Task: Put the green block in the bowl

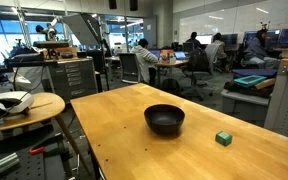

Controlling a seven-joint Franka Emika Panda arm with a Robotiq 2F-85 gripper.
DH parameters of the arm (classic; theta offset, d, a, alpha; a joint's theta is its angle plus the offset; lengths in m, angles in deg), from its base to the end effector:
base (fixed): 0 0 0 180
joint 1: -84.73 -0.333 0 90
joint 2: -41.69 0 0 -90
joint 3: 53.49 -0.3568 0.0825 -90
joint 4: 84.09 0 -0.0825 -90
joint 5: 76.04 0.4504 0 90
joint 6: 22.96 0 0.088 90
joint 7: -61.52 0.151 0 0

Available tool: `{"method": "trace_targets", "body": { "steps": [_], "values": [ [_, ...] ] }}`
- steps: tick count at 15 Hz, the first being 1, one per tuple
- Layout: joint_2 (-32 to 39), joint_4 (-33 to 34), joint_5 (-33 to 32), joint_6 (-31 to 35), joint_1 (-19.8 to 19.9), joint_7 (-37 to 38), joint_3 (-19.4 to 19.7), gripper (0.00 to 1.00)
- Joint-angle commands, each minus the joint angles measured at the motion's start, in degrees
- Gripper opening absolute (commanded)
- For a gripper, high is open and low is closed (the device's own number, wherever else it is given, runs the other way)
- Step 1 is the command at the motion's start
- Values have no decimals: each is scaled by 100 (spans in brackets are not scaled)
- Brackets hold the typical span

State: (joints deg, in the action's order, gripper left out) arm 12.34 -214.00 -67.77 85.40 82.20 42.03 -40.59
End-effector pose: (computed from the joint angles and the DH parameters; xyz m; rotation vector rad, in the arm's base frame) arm 0.4587 -0.0770 0.5421 -2.9109 -0.2089 -0.2646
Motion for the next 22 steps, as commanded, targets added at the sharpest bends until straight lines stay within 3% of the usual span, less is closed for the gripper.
{"method": "trace_targets", "body": {
  "steps": [1, 10, 22],
  "values": [
    [19, 31, 60, -15, 132, -53, -104, 100],
    [41, 87, 68, 78, 147, -22, -104, 100],
    [1245, 691, 54, 762, 293, 342, -160, 100]
  ]
}}
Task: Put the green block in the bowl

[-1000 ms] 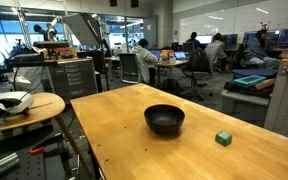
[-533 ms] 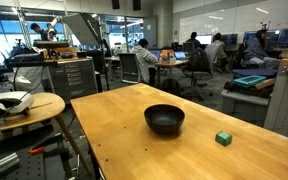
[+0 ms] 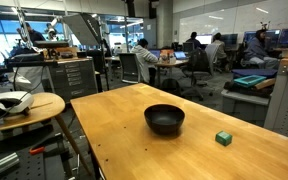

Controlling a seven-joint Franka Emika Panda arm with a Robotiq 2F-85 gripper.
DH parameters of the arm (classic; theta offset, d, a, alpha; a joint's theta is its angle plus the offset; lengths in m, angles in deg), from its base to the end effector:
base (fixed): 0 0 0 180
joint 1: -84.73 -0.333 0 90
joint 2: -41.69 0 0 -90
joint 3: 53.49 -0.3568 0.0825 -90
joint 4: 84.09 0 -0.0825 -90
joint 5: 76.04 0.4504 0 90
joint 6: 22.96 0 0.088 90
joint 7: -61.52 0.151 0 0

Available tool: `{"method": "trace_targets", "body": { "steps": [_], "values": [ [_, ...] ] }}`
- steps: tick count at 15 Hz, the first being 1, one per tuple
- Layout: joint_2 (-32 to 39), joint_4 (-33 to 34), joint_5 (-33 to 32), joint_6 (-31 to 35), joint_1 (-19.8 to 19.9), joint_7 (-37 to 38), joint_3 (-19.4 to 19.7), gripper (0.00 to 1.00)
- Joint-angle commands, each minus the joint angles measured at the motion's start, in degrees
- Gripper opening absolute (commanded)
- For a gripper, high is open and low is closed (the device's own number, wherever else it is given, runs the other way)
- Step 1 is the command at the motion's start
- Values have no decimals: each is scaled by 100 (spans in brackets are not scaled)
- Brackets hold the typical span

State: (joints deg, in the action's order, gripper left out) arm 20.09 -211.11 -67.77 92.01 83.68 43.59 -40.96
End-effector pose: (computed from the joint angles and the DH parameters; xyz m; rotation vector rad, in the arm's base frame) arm 0.5062 -0.0954 0.5179 -2.9545 -0.1040 -0.3040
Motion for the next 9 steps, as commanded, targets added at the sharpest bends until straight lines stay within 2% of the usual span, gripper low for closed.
{"method": "trace_targets", "body": {
  "steps": [1, 9],
  "values": [
    [627, 485, 94, 209, 158, 258, -125, 100],
    [1934, 1331, 51, 827, 359, 734, -198, 100]
  ]
}}
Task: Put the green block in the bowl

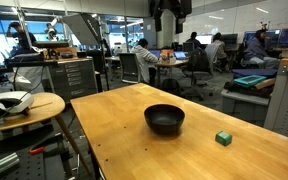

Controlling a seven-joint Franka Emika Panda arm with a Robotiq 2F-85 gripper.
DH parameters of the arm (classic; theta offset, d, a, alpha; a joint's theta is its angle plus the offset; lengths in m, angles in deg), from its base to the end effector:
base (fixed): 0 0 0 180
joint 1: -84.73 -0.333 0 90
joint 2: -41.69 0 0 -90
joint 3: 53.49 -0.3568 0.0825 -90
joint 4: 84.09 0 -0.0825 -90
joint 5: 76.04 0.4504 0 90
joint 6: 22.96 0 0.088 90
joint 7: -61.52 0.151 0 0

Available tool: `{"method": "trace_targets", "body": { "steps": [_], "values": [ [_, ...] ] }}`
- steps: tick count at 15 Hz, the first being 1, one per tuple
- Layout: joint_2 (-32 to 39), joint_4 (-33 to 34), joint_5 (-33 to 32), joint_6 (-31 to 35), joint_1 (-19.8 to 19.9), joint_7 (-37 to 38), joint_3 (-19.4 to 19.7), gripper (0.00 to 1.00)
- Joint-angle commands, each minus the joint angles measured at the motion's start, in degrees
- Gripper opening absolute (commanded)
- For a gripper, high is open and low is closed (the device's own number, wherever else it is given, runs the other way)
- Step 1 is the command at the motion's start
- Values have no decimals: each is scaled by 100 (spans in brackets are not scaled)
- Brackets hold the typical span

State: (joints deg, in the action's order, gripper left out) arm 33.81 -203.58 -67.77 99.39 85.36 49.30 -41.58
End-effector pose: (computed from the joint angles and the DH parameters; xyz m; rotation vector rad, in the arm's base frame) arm 0.5849 -0.1212 0.4759 -3.0086 0.1090 -0.3215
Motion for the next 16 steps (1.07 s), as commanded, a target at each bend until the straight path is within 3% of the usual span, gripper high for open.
{"method": "trace_targets", "body": {
  "steps": [1, 16],
  "values": [
    [718, 718, 91, 140, 217, 147, -145, 100],
    [2696, 2444, 186, 566, 837, 345, -351, 100]
  ]
}}
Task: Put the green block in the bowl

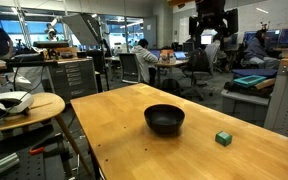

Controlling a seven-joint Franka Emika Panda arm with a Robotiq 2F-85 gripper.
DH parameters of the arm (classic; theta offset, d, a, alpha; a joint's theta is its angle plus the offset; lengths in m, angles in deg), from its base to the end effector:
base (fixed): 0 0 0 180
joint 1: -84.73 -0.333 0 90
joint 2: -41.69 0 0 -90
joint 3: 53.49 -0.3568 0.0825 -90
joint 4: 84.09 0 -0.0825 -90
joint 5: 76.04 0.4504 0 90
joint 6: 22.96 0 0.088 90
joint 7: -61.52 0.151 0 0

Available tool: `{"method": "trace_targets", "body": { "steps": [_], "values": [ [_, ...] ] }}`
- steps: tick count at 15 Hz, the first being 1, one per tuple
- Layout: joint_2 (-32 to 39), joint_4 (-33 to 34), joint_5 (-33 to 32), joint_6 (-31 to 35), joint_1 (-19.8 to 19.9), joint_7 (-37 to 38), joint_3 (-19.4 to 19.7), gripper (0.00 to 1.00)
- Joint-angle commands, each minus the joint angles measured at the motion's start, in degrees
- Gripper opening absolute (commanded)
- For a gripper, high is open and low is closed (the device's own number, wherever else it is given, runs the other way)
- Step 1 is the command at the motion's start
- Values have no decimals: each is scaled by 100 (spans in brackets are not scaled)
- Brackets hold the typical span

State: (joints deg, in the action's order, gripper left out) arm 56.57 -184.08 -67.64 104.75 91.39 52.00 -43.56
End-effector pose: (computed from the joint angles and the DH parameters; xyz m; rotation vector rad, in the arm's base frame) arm 0.7084 -0.1928 0.4173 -3.0768 0.2917 -0.3748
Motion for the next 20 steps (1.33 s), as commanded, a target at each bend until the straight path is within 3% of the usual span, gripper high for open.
{"method": "trace_targets", "body": {
  "steps": [1, 8, 20],
  "values": [
    [526, 574, 164, 51, 273, 105, -165, 100],
    [1164, 956, 87, 42, 478, 166, -283, 100],
    [1860, 830, -177, 840, 554, 58, -342, 100]
  ]
}}
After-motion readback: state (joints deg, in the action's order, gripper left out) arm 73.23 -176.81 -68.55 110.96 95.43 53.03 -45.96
